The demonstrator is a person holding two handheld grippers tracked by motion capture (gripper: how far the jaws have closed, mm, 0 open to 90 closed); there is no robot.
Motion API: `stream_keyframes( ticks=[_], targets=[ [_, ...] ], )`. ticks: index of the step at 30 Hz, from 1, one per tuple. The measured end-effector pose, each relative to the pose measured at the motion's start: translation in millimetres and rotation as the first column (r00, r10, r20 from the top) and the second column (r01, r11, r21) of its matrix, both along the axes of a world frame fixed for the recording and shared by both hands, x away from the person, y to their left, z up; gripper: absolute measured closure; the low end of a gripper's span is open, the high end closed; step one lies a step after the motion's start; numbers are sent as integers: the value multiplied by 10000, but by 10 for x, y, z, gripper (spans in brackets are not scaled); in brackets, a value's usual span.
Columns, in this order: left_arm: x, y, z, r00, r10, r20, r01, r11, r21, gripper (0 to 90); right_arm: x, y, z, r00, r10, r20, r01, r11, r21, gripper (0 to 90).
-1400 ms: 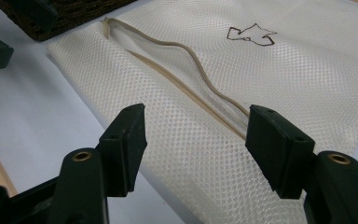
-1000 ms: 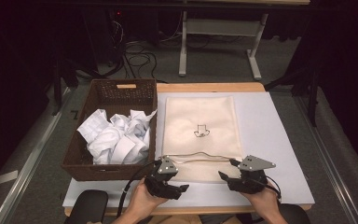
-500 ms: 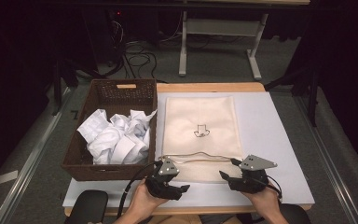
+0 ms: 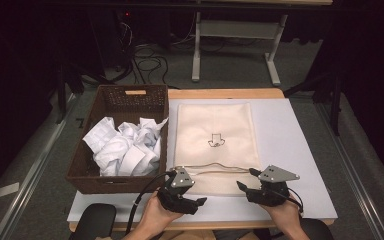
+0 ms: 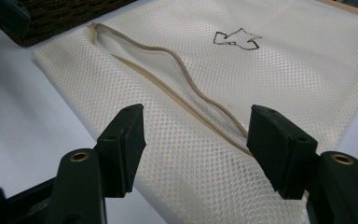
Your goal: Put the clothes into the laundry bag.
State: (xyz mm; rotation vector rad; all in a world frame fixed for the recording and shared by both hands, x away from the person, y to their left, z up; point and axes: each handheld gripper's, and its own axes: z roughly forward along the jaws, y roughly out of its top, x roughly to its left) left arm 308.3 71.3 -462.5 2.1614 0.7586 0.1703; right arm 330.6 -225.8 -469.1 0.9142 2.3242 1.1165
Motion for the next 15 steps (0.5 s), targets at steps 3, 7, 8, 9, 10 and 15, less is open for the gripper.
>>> stream_keyframes(
  ticks=[3,7,8,9,10,15],
  targets=[
    [19,-32,14,9999,-156,8,156,9998,99,339,1,-2,-1,10000,-54,-25,54,10000,26,371],
    [52,-54,29,9997,-245,-49,246,9996,135,339,8,5,-8,10000,-48,-50,48,10000,-2,371],
    [59,-60,33,9997,-242,-72,243,9997,88,339,13,4,-10,10000,-2,-17,2,10000,-67,371],
    [65,-66,38,9996,-243,-125,244,9997,89,343,15,7,-12,10000,-41,-48,41,10000,-85,372],
    [69,-76,39,9995,-271,-131,272,9996,93,343,15,7,-12,10000,-41,-48,41,10000,-85,372],
    [105,-158,30,9990,-414,-163,419,9986,312,340,12,6,-11,9999,-50,-96,49,10000,-81,374]
  ],
)
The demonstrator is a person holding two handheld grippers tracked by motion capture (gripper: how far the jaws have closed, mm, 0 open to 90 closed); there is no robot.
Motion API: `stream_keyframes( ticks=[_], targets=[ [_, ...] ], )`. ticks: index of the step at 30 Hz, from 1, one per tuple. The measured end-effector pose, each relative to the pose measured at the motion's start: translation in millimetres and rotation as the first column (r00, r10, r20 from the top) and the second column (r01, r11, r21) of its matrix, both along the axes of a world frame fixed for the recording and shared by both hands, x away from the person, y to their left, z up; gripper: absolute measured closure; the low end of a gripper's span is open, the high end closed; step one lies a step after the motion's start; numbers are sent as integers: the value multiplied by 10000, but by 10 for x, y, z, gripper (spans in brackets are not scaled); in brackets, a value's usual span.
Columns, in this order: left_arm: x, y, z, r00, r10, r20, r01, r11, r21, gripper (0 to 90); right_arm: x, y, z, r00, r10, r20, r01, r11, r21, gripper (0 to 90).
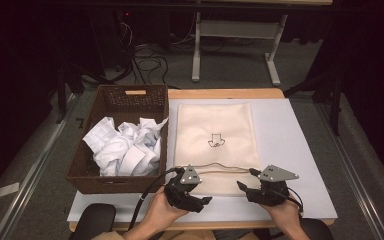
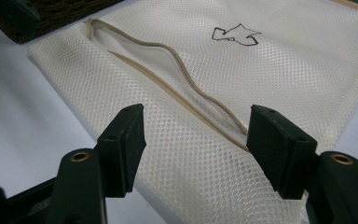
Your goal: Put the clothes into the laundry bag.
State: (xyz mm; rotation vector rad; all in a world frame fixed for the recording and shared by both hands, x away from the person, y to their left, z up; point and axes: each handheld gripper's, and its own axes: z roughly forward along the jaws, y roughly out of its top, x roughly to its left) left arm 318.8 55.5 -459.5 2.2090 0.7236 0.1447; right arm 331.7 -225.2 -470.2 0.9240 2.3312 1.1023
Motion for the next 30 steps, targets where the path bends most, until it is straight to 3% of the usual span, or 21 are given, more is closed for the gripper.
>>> stream_keyframes(
  ticks=[23,30],
  targets=[
    [263,-287,-166,9999,101,8,-102,9996,266,350,-3,-3,0,10000,18,-8,-18,10000,0,374],
    [327,-295,-303,9975,650,270,-661,9968,439,371,-7,3,0,9998,53,-171,-50,9998,174,396]
  ],
)
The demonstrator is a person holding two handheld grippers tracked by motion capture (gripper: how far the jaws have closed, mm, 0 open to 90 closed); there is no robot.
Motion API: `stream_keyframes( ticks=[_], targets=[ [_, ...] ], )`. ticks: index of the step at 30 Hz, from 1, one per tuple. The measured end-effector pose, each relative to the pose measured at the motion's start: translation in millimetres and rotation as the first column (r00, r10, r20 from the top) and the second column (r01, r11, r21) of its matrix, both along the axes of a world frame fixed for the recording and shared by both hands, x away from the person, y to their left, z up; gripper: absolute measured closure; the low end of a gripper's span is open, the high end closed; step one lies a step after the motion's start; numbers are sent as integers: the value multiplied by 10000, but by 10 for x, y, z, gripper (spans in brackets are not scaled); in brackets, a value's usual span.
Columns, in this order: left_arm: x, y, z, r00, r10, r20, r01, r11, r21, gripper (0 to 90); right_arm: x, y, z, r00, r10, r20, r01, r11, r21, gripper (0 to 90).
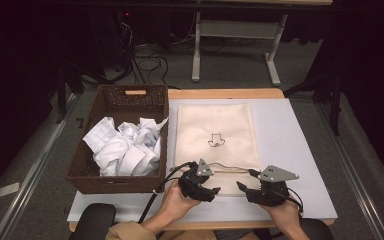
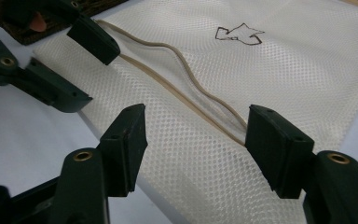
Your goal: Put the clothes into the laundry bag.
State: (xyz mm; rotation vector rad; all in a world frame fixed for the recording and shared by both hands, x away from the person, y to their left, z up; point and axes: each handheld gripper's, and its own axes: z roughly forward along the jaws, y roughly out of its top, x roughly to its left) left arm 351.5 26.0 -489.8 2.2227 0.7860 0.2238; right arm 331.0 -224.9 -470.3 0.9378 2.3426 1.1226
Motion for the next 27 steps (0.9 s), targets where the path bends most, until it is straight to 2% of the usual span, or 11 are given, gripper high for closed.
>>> stream_keyframes(
  ticks=[2,6,9,13,14,17,19,23,26,27],
  targets=[
    [31,22,-29,9998,219,8,-219,9997,95,375,14,2,-9,9997,3,-253,4,9996,267,400],
    [95,70,-65,9984,495,-266,-496,9988,-17,374,25,12,-15,9993,20,-365,-9,9995,310,400],
    [102,84,-94,9981,546,-302,-547,9985,-28,373,19,1,0,9994,-14,-345,29,9991,427,400],
    [116,83,-150,9978,512,-418,-504,9985,198,378,16,-36,32,9999,19,-146,-6,9966,821,423],
    [120,79,-162,9980,474,-415,-461,9985,311,379,26,-40,44,9997,-45,-254,70,9952,980,407],
    [119,65,-212,9988,408,-285,-390,9975,588,379,56,-27,68,9996,-27,-268,54,9947,1028,397],
    [107,64,-221,9993,356,-128,-348,9975,618,381,95,9,107,9997,94,-231,-71,9951,982,397],
    [138,105,-231,9977,487,-474,-483,9988,92,383,217,80,201,9977,471,-491,-442,9973,595,413],
    [113,83,-238,9988,438,-196,-431,9985,327,384,344,123,303,9939,629,-903,-591,9973,442,414],
    [105,76,-239,9992,403,-75,-400,9982,437,383,412,168,346,9927,588,-1052,-568,9982,215,417]
  ],
)
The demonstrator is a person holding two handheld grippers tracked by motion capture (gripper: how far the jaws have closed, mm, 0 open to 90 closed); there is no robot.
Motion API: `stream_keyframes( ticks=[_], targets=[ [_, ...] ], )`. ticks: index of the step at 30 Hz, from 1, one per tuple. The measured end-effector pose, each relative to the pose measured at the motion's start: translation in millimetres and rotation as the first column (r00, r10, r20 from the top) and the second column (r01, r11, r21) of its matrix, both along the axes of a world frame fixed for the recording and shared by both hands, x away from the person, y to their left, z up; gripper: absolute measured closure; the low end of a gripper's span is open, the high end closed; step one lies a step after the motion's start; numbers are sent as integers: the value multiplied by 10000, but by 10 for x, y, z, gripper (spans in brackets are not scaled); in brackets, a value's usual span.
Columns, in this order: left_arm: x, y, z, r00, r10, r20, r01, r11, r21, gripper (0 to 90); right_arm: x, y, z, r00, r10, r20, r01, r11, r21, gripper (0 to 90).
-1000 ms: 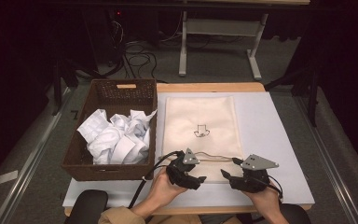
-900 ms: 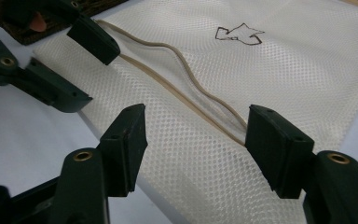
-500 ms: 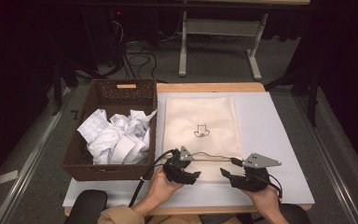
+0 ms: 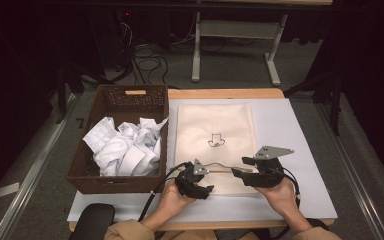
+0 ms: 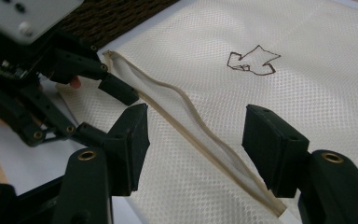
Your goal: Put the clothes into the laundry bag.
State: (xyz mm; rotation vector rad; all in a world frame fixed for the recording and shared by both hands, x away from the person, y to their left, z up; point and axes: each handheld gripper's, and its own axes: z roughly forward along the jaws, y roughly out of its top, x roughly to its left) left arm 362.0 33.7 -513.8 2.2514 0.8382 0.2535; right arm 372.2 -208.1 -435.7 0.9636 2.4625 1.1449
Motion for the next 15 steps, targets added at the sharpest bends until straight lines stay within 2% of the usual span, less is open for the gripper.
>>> stream_keyframes(
  ticks=[2,3,4,5,6,10,12,13,15],
  targets=[
    [-11,-5,-5,10000,34,58,-34,10000,5,383,26,23,9,9999,91,123,-90,9999,-90,418],
    [-13,-2,-10,10000,22,83,-22,10000,-38,383,53,87,15,9995,155,269,-144,9990,-424,417],
    [-13,-2,-10,10000,22,83,-22,10000,-38,383,53,87,15,9995,155,269,-144,9990,-424,417],
    [-14,-1,-11,9999,8,105,-8,10000,-36,382,72,148,-8,9980,213,587,-175,9978,-639,406],
    [-15,0,-13,9999,-37,158,37,10000,-10,382,82,170,-22,9972,238,708,-182,9967,-788,405],
    [-19,-2,-15,9998,-21,192,21,10000,-11,381,183,247,-102,9986,176,489,-119,9933,-1152,410],
    [-19,-1,-16,9998,-24,196,24,10000,-13,381,211,266,-120,9989,239,396,-191,9928,-1183,419],
    [-20,-1,-16,9998,-23,201,23,10000,-10,381,250,308,-154,9991,234,351,-181,9895,-1434,434],
    [-22,-1,-17,9997,-30,222,31,10000,-6,381,265,336,-175,9994,229,273,-184,9880,-1535,447]
  ],
)
